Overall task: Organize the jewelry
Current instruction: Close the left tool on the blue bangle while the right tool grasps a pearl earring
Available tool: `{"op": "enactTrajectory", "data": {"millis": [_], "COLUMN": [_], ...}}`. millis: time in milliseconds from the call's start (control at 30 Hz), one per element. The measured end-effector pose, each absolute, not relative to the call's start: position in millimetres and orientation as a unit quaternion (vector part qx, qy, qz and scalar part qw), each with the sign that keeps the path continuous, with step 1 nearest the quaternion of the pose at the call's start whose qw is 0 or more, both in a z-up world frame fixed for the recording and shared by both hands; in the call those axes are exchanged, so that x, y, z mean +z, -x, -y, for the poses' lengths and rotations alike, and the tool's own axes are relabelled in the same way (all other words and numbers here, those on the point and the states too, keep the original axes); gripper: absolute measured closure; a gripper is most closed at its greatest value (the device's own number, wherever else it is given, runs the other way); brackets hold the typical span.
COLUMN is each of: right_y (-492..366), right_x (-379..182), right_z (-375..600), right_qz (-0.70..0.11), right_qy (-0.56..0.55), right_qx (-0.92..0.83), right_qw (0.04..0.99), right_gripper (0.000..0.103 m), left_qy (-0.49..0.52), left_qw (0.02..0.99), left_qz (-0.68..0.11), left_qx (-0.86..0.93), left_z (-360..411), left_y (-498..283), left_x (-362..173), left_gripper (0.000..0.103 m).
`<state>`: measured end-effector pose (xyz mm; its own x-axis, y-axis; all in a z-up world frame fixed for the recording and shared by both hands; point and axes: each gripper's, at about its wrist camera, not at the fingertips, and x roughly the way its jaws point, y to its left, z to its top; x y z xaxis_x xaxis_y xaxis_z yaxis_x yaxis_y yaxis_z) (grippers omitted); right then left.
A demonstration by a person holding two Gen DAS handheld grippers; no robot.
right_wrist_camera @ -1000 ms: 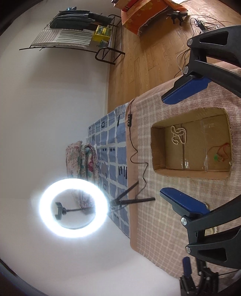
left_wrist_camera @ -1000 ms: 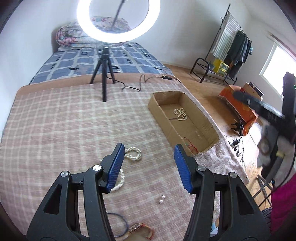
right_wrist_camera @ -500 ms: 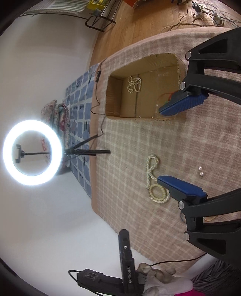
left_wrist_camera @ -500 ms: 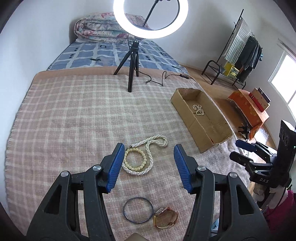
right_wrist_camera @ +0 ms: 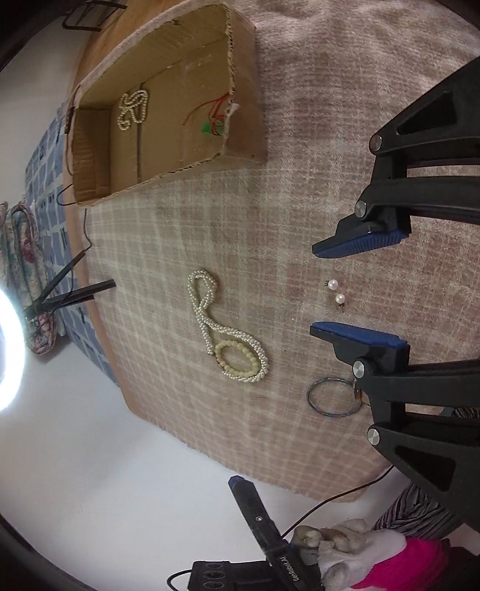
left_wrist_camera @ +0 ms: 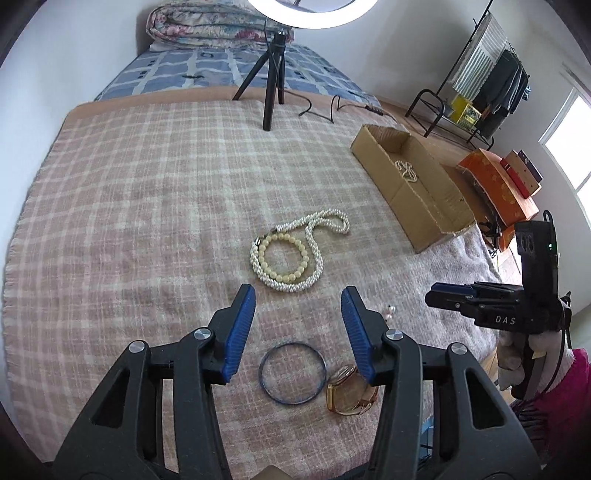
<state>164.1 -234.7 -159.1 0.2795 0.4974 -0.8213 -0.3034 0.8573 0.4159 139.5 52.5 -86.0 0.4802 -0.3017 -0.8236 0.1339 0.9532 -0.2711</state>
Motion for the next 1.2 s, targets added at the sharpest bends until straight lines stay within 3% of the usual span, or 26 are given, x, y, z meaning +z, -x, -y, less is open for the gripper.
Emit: {"op": "enactTrajectory", "data": {"millis": [200, 267, 633, 1200], "right_y": [-171, -174, -185, -190], "right_x": [-178, -182, -206, -217], "right_z": [232, 233, 231, 207], "right_qz": [-0.577, -0.584, -0.617, -0.624], "right_qy": [-0.123, -0.137, -0.175, -0.148], "right_qx": [0.241, 0.233, 0.214, 0.205], "right_qw": [0.771, 0.765, 0.737, 0.739], "right_gripper": [0.068, 0.069, 0.075, 0.081], "left_qy": [0.072, 0.063, 0.053, 0.012], "left_qw": [0.832, 0.825, 0.803, 0.785], "left_qz": [-0.535, -0.546, -0.578, -0.604], "left_qx": [-0.131, -0.133, -0.135, -0.137], "left_z": [-51, -48, -52, -40], "left_y": [-132, -131, -131, -136], "left_x": [-118, -127, -156, -186], "left_gripper": [0.062, 0.069, 0.069, 0.069]}}
